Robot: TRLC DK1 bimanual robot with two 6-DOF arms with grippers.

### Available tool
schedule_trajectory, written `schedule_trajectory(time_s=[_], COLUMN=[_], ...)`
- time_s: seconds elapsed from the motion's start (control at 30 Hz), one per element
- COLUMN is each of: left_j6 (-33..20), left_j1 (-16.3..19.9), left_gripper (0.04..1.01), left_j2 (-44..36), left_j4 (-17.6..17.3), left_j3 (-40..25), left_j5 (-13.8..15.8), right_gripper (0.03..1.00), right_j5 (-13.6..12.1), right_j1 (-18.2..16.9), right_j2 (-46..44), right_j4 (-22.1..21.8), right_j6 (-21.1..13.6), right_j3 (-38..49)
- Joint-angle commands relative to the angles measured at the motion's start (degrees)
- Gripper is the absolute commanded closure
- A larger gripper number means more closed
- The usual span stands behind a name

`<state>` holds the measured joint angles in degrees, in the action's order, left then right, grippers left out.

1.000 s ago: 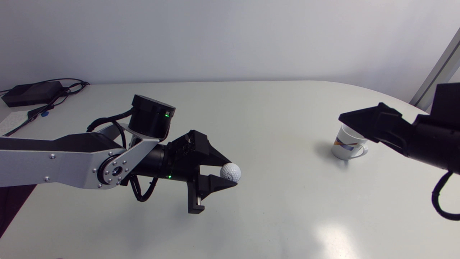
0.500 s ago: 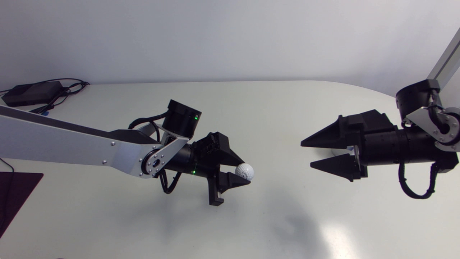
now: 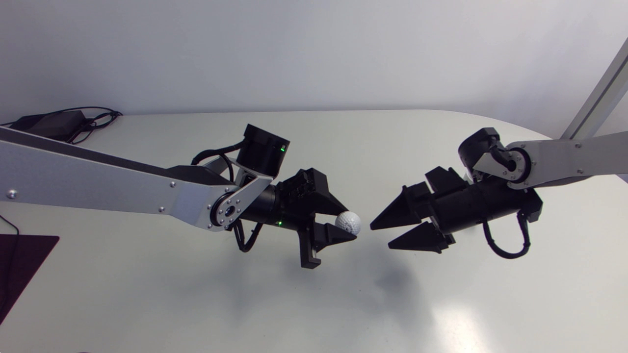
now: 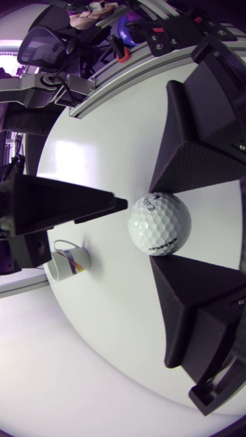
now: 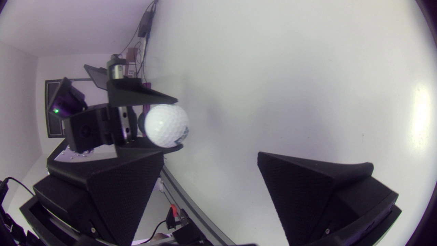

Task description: Pick up the white golf ball from the table and place it into the cup.

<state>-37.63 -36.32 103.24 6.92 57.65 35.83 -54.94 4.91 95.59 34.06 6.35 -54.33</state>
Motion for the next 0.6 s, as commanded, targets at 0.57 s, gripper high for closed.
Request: schedule_trajectory(time_s=[0.57], left_j6=[1.5], left_j1=[-1.2], left_gripper=[0.616], left_j2=[-0.1], left_j4=[1.3], left_j3=[-0.3], left_j5=[0.7], right_gripper=[0.07], right_j5=[3.6], right_j1=[3.5], right_j2=[-5.4], right_j4=[-4.2], right_j6=[3.8], right_j3=[-1.0])
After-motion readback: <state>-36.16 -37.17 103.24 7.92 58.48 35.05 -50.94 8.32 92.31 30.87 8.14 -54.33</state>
